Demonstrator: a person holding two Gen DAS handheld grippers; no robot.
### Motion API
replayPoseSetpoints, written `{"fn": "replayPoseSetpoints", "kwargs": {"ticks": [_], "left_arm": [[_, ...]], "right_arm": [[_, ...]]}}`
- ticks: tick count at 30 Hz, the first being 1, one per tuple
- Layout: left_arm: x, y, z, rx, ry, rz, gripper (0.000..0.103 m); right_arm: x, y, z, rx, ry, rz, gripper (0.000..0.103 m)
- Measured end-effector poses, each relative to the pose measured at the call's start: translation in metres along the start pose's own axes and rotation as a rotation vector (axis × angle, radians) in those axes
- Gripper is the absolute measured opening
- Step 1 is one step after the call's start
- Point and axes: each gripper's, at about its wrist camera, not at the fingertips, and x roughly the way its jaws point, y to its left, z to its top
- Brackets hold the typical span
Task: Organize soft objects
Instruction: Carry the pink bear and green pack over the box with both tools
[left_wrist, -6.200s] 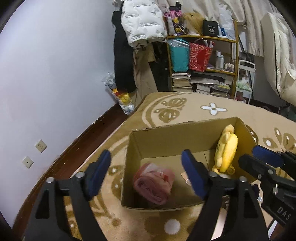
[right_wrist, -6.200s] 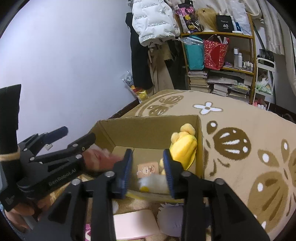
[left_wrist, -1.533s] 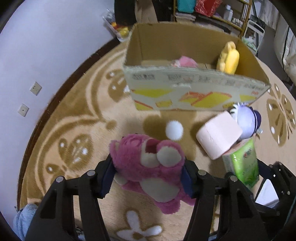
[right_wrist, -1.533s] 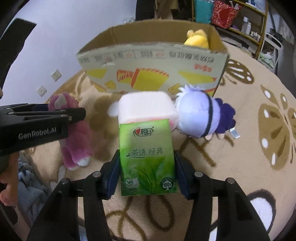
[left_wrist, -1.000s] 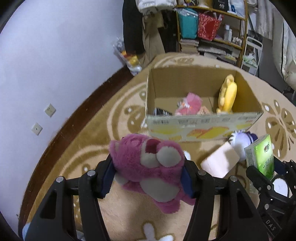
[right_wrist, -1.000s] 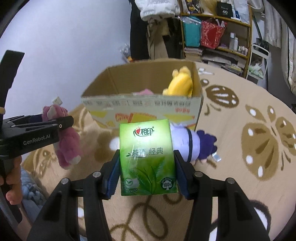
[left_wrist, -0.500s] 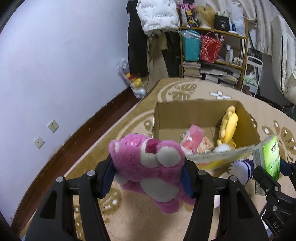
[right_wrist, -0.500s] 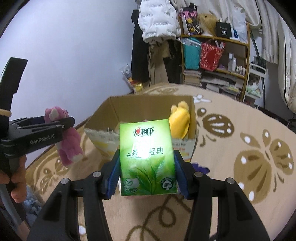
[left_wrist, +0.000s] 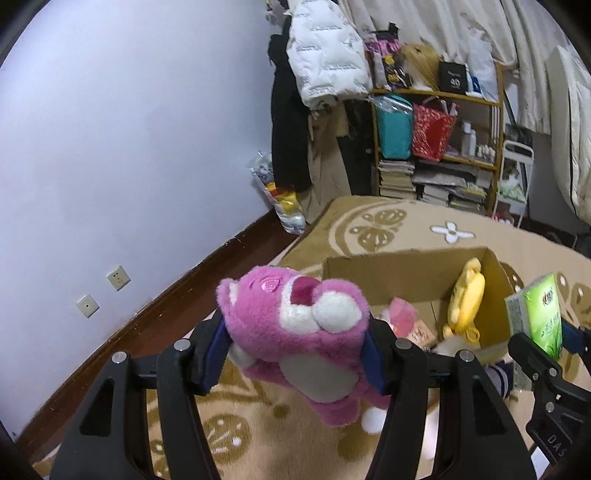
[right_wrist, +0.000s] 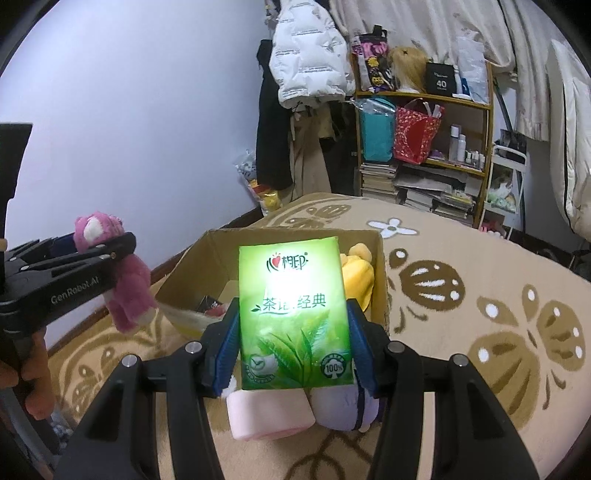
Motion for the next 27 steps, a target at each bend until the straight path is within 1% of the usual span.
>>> {"fn": "replayPoseSetpoints", "kwargs": {"ticks": [4, 8, 13, 18, 23, 27], "left_arm": [[0.004, 0.005, 0.007, -0.032, 0.004, -0.025, 0.06], [0.01, -0.002, 0.013, -0.005, -0.006, -0.02, 0.06], [0.018, -0.012, 0.018, 0.022, -0.018, -0.038, 0.06], [0.028, -0.02, 0.024, 0.053, -0.033, -0.028, 0.06], [0.037, -0.022, 0.024, 0.05, -0.027, -0.039, 0.06], [0.04, -0.026, 0.023, 0.057, -0.04, -0.04, 0.06]], "right_arm": [[0.001, -0.003, 0.005, 0.007, -0.016, 0.0, 0.056], [0.003, -0.003, 0.013, 0.001, -0.041, 0.003, 0.056], [0.008, 0.0, 0.022, -0.031, -0.069, -0.006, 0.056], [0.019, 0.0, 0.029, -0.053, -0.075, -0.014, 0.056], [0.029, -0.001, 0.032, -0.063, -0.079, -0.006, 0.056], [0.039, 0.0, 0.032, -0.071, -0.068, 0.0, 0.057]]}}
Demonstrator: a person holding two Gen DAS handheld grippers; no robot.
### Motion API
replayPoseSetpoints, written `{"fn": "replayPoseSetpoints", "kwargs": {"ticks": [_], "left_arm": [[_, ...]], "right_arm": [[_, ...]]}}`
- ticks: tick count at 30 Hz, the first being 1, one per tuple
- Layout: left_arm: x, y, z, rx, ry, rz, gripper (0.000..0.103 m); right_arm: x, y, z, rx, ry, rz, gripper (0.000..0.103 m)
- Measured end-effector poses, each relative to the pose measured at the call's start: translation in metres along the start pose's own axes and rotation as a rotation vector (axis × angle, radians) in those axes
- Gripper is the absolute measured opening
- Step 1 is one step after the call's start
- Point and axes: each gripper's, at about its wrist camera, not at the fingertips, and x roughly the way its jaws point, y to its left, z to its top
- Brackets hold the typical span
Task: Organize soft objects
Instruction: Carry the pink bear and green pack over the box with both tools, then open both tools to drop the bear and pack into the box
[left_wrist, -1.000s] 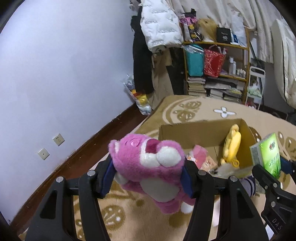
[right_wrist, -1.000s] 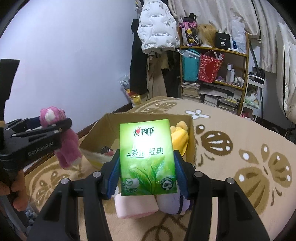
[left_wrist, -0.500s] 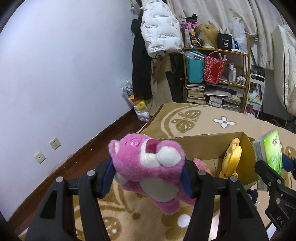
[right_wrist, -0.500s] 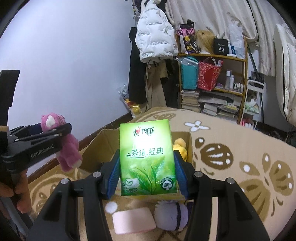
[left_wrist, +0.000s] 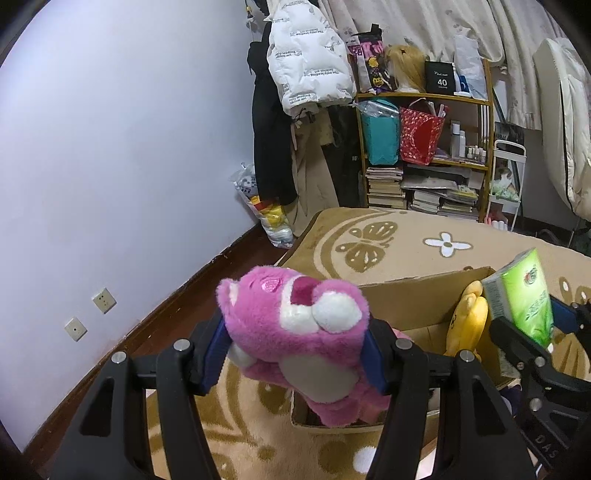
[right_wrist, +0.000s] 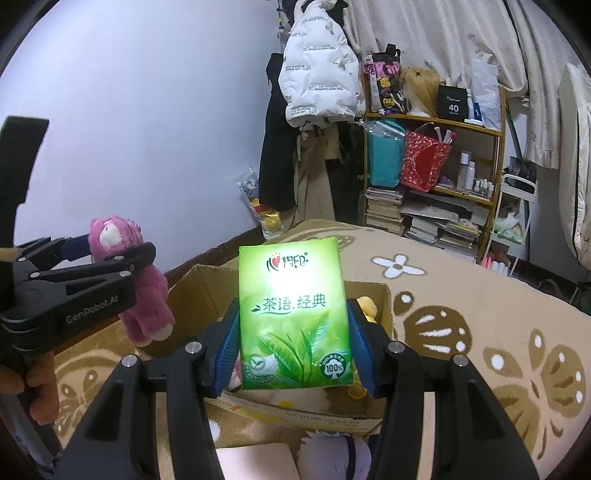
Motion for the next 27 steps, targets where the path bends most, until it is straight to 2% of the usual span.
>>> {"fn": "replayPoseSetpoints", "kwargs": {"ticks": [17, 24, 27], "left_arm": [[0.014, -0.003, -0.007, -0.019, 0.011, -0.039, 0.061], [0.02, -0.013, -0.01, 0.012, 0.032, -0.042, 0.062], [0.024, -0.019, -0.012, 0.041, 0.05, -0.029, 0.063]], "right_arm": [[0.024, -0.012, -0.014, 0.041, 0.059, 0.003, 0.057], [0.031, -0.011, -0.02, 0.034, 0.074, 0.01, 0.057], [0.038, -0.009, -0.024, 0.022, 0.114, 0.029, 0.057]]}}
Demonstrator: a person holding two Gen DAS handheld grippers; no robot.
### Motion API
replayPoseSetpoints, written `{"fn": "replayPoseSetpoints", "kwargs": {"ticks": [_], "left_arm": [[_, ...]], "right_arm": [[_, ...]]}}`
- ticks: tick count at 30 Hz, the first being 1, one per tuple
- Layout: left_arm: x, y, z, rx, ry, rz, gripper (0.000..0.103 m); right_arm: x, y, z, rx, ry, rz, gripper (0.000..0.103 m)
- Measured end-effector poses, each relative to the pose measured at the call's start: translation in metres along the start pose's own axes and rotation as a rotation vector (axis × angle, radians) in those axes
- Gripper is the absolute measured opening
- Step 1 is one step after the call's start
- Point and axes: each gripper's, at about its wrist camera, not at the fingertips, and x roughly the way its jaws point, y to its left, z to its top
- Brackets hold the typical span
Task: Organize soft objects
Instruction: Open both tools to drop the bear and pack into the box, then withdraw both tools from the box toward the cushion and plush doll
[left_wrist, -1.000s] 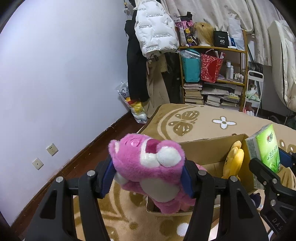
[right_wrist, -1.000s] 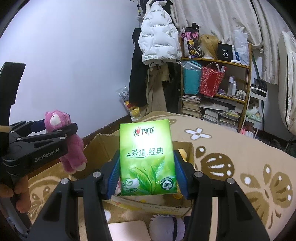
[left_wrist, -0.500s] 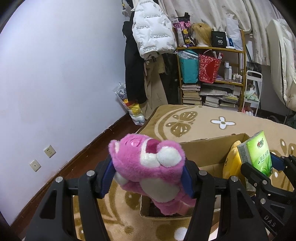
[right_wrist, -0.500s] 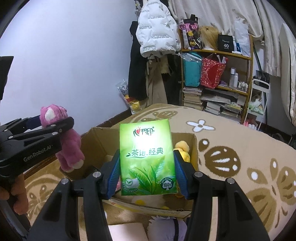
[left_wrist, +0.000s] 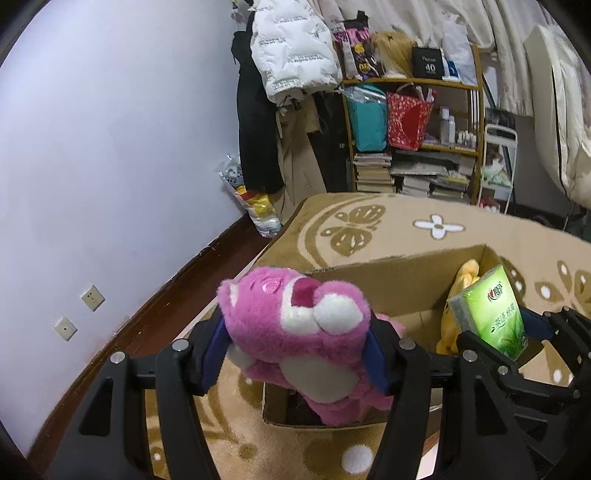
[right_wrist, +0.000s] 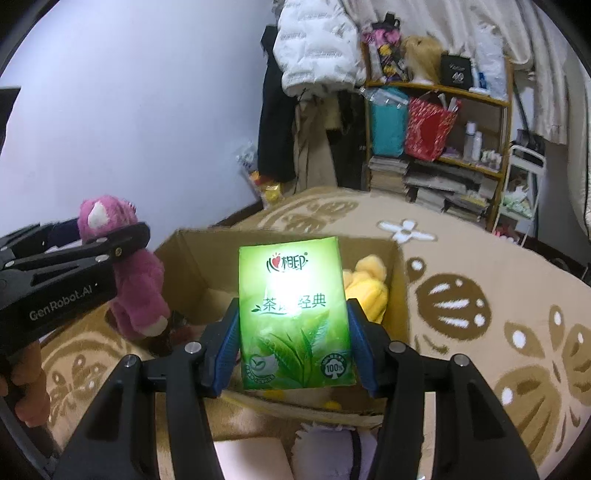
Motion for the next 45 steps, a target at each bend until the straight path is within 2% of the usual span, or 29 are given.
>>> {"fn": "replayPoseSetpoints", "kwargs": {"ticks": [2, 6, 11, 13, 15, 17, 21, 31, 45], "left_arm": [[0.003, -0.003, 0.0, 0.016, 0.017, 0.015, 0.063], [0.001, -0.003, -0.001, 0.009, 0.006, 0.034, 0.077], [0.001, 0.002, -0.001, -0.013, 0.01, 0.032, 0.087], [0.0, 0.005, -0.001, -0.025, 0.004, 0.023, 0.096], [-0.003, 0.008, -0.001, -0.045, -0.009, 0.002, 0.1], [-0.005, 0.01, -0.001, -0.051, -0.013, -0.014, 0.101], [-0.008, 0.009, 0.0, -0.039, -0.021, 0.007, 0.103], [-0.013, 0.002, -0.004, -0.008, -0.013, 0.035, 0.103], [-0.03, -0.001, -0.016, -0.011, 0.005, 0.013, 0.103]], "right_arm": [[0.003, 0.002, -0.002, -0.009, 0.013, -0.008, 0.057], [0.006, 0.002, -0.003, -0.013, 0.031, -0.008, 0.059], [0.005, -0.003, -0.003, 0.006, 0.025, -0.04, 0.076], [0.003, -0.007, -0.002, 0.026, 0.022, -0.044, 0.085], [0.001, -0.011, -0.001, 0.047, 0.015, -0.047, 0.092], [-0.002, -0.014, 0.001, 0.063, 0.011, -0.041, 0.095], [-0.007, -0.017, 0.004, 0.07, -0.004, -0.049, 0.103], [-0.017, -0.03, 0.007, 0.105, -0.017, -0.079, 0.103], [-0.037, -0.056, -0.003, 0.22, -0.008, -0.079, 0.103]]}}
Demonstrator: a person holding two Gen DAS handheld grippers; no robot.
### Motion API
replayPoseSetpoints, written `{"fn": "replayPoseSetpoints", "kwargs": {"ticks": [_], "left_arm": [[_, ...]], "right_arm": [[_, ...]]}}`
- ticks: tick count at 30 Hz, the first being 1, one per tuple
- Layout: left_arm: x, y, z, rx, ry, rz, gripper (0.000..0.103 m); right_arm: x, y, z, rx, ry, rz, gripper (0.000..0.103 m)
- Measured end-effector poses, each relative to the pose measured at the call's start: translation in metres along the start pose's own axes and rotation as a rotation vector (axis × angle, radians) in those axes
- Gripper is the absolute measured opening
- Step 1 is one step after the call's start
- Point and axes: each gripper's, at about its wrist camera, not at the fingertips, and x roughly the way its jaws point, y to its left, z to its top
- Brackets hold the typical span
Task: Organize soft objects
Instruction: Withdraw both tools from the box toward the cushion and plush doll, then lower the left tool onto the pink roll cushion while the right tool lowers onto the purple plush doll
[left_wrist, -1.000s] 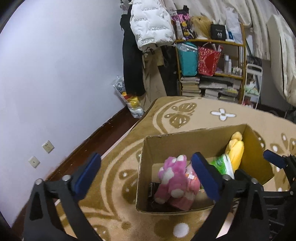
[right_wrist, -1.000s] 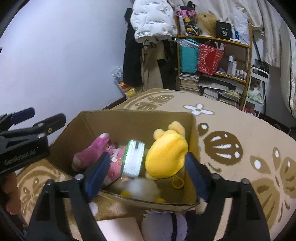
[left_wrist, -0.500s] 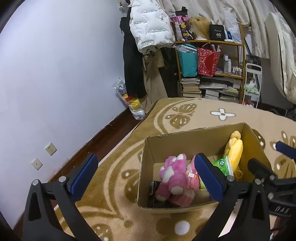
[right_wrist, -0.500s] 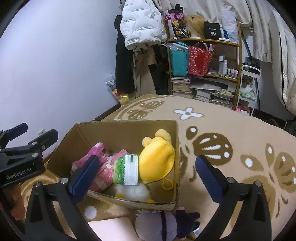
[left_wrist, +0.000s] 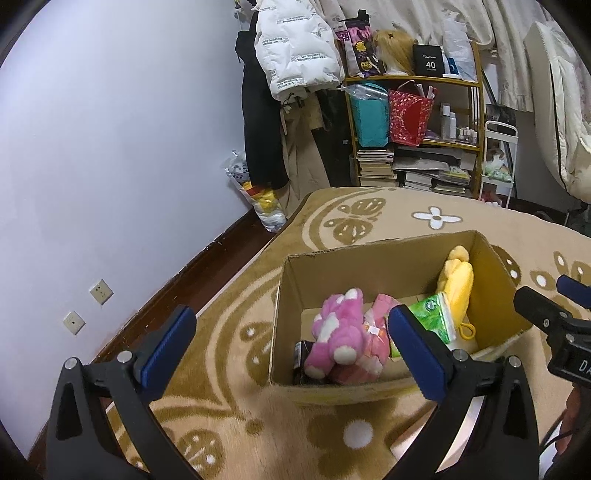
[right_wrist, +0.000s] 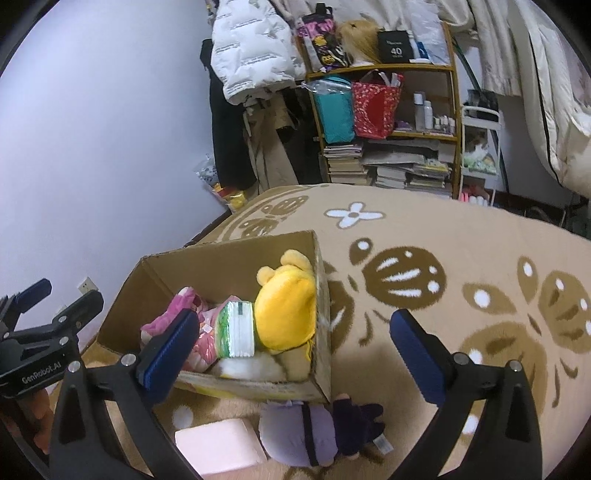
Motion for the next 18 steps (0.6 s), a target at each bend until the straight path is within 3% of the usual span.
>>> {"fn": "replayPoseSetpoints", "kwargs": {"ticks": [18], "left_arm": [[-0.026, -0.015, -0.024, 0.029, 0.048, -0.064, 0.103]], "right_arm": [[-0.018, -0.025, -0.031, 0.139, 0.094, 0.038, 0.103]]}}
